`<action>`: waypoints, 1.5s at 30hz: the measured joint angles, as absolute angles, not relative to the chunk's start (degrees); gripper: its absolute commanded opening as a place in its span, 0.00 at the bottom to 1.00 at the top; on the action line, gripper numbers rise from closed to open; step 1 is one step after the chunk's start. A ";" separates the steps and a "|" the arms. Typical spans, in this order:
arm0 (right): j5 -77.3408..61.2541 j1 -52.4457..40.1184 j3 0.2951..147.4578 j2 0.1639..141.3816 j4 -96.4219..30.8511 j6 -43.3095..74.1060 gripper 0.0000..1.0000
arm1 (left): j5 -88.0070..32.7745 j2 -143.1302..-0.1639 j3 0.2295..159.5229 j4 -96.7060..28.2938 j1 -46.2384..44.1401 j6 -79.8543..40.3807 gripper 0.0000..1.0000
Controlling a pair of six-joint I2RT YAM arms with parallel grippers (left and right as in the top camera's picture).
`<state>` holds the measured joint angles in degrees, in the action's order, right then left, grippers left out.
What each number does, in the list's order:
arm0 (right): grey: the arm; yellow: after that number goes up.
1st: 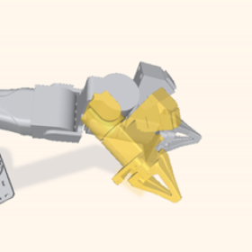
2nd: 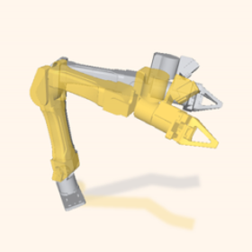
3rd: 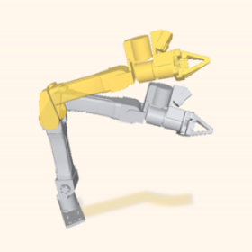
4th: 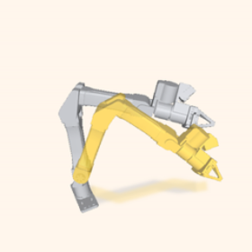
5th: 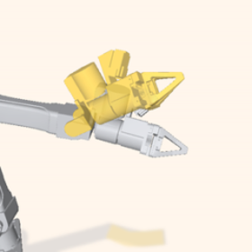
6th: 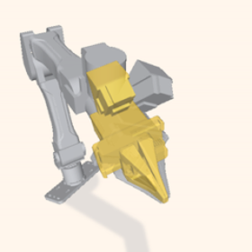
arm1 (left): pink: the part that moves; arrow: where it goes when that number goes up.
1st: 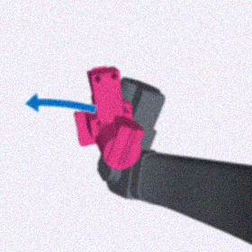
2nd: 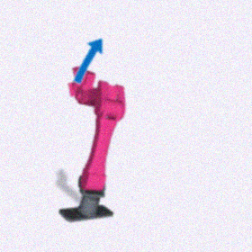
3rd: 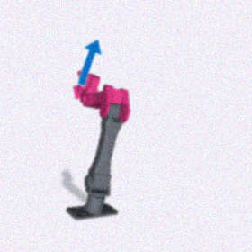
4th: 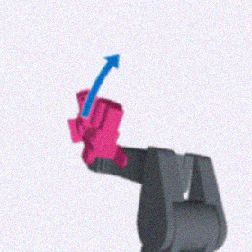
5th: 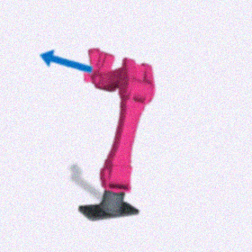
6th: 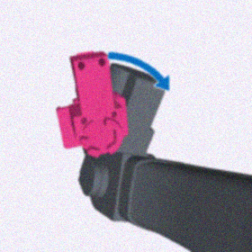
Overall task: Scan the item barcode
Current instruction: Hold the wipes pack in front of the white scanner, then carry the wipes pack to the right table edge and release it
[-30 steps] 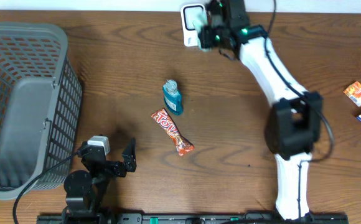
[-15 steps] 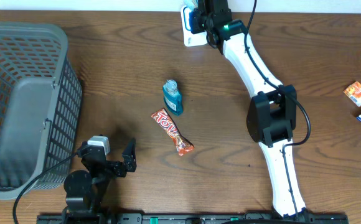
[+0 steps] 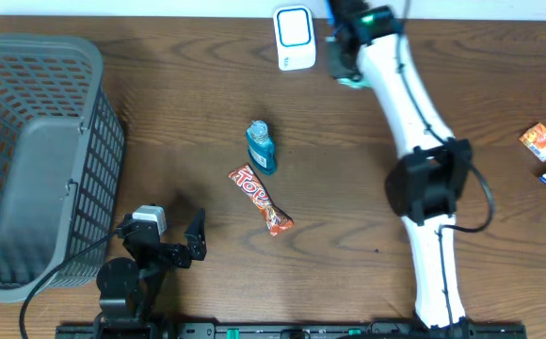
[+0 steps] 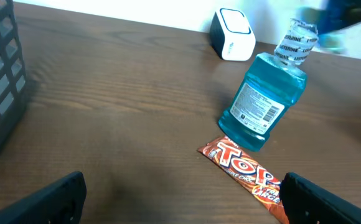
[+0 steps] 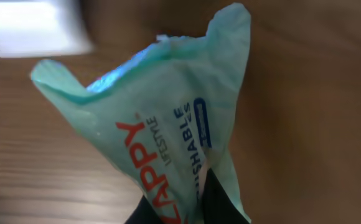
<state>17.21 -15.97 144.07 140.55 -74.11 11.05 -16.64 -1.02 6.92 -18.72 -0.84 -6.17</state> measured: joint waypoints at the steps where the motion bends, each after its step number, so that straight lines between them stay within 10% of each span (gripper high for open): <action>1: 18.61 -14.70 144.09 140.00 -75.59 11.60 0.01 | -16.64 -1.02 6.92 -18.72 -0.84 -6.17 0.98; 19: 27.27 19.05 119.92 137.97 -60.03 13.56 0.05 | -16.64 -1.02 6.92 -18.74 -0.84 -6.17 0.98; 25: 19.07 24.93 122.08 137.97 -62.57 13.19 0.99 | -16.64 -1.02 6.92 -18.74 -0.84 -6.17 0.99; 45: -0.62 12.53 135.68 112.64 -74.91 22.61 0.99 | -16.64 -1.02 6.92 -18.74 -0.84 -6.17 0.98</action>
